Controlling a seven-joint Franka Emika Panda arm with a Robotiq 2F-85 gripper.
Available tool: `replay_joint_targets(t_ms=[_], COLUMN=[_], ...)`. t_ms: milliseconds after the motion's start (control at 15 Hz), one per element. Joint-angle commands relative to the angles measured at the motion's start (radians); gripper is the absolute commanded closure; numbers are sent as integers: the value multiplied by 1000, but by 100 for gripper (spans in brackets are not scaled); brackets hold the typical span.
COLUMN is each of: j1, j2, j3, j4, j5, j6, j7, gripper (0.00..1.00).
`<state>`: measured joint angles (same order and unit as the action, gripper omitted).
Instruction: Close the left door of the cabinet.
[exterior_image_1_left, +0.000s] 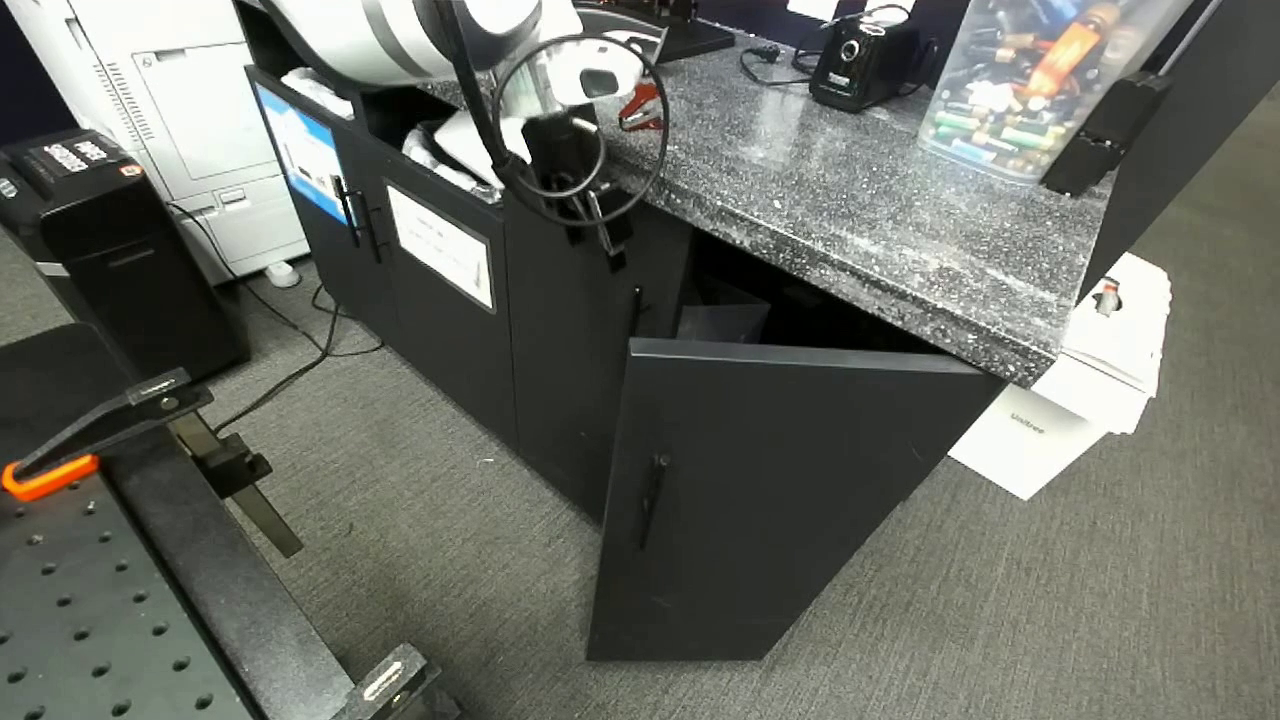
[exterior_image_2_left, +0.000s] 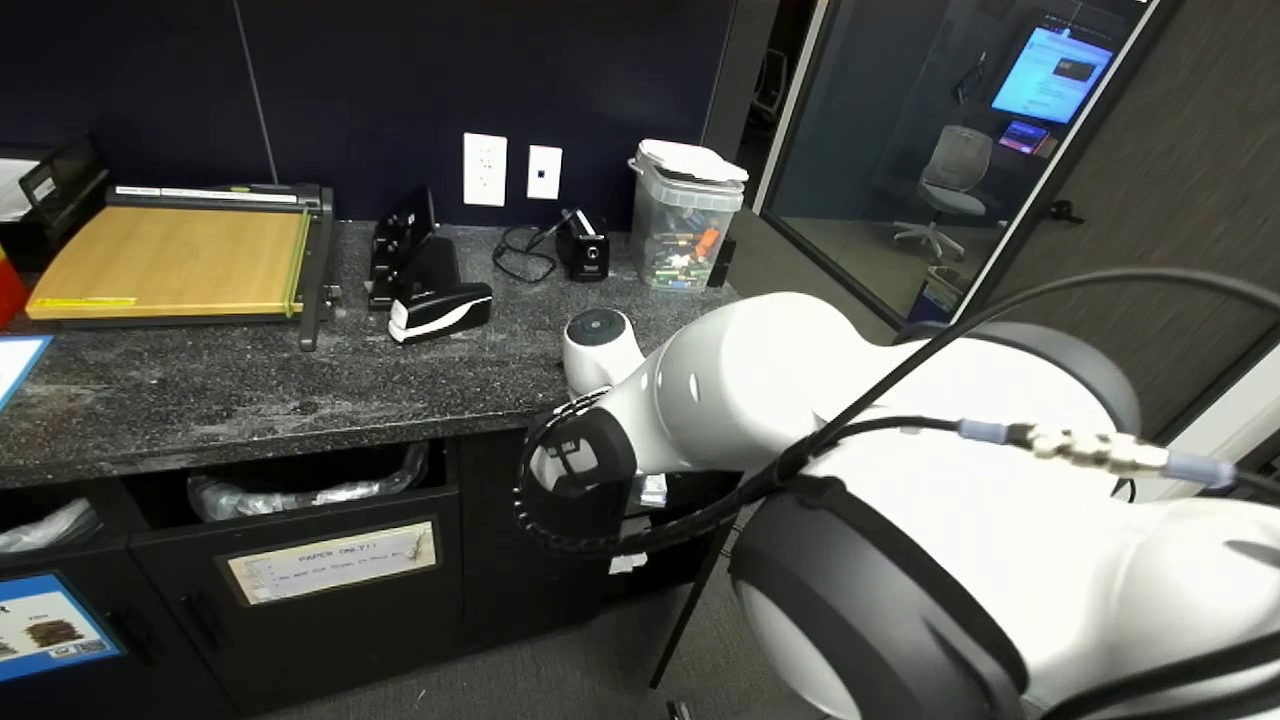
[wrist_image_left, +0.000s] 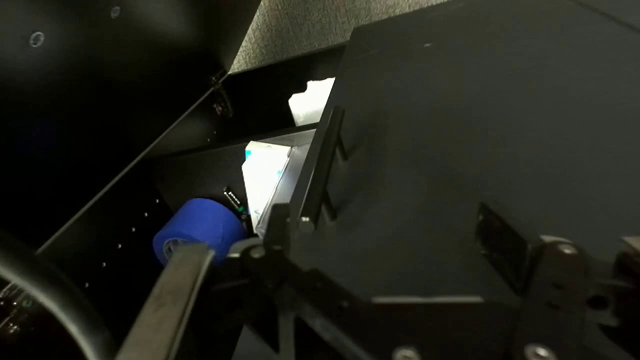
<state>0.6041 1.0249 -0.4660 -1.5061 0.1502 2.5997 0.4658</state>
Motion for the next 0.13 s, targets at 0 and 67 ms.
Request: replay_joint_targets(t_ms=[0,67], j1=[-54,-58], j2=[-69,-108], j3=[73,83], j4=[-33,-63], j5=[-93,-93], j6=[-18,-28], j7=[18,-4], gripper=[0,0])
